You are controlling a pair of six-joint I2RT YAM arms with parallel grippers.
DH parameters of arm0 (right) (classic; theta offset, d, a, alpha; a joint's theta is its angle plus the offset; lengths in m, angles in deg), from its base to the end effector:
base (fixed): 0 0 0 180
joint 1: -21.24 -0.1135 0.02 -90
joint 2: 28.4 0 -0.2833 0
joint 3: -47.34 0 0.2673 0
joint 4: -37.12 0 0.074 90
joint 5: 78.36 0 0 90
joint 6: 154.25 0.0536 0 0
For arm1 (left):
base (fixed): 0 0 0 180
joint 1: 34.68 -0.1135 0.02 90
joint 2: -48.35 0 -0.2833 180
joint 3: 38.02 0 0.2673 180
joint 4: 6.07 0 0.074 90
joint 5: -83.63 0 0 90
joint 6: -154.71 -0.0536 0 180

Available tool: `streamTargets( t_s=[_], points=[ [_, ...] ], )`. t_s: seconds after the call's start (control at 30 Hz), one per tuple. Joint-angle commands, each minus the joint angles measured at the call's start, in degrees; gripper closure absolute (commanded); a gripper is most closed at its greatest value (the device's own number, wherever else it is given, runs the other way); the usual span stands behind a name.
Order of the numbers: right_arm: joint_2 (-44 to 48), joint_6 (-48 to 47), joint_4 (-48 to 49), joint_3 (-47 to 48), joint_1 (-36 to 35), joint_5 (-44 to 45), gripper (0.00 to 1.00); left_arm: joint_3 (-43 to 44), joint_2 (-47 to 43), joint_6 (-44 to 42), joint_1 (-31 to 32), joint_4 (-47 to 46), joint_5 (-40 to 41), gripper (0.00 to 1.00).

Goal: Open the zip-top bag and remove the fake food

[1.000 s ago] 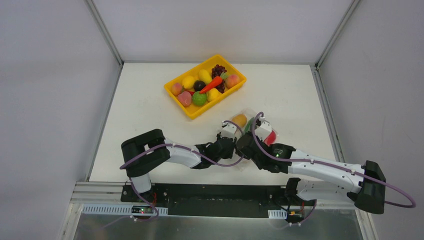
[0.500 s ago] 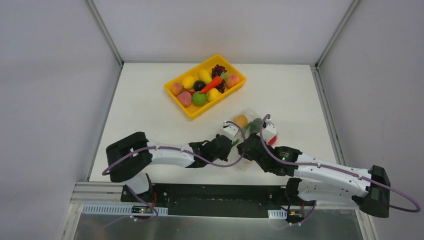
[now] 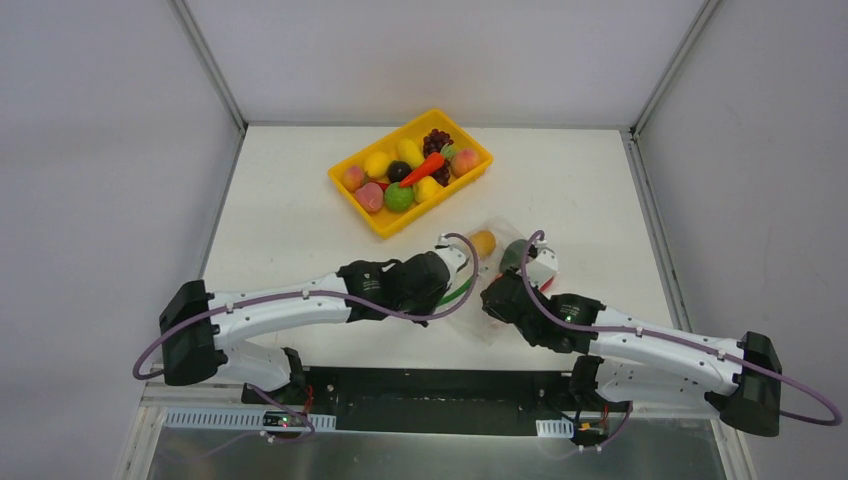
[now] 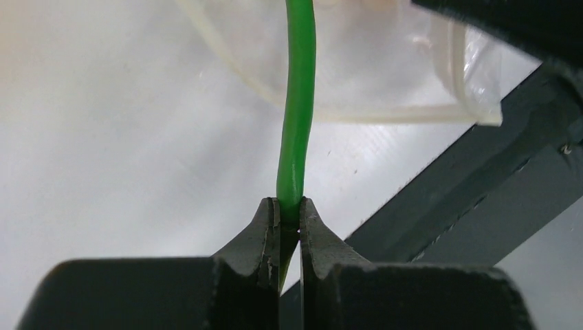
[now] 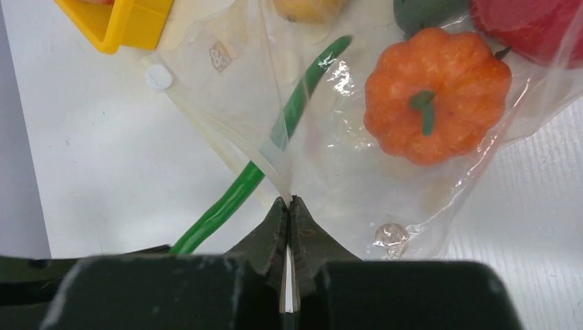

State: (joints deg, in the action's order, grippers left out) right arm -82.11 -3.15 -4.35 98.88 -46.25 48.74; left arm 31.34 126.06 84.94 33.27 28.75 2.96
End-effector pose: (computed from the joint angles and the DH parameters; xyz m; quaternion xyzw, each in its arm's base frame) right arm 0.1079 0.1760 0.2512 0.0765 0.8771 0.2094 0.4254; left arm 0.1270 -0.2903 0.2647 0.3404 0.8495 -0.2220 0.3364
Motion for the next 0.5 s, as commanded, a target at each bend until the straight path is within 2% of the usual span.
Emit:
streamTargets(
  t_s=[0.0, 0.23, 0.47],
  points=[
    [1.00, 0.94, -1.64, -0.07, -0.25, 2.44, 1.00, 4.44, -6.03, -1.63, -0.23, 19.34, 0.38, 1.00],
    [1.80, 1.37, -1.28, -0.91, -0.28, 1.70, 1.00, 7.04, -17.51, -4.83, -6.80, 36.32, 7.07, 1.00],
    [2.79, 0.81, -0.73, -1.15, -0.26, 2.44, 1.00, 9.58, -25.96, -10.78, -18.22, 40.71, 9.49, 1.00]
  ],
)
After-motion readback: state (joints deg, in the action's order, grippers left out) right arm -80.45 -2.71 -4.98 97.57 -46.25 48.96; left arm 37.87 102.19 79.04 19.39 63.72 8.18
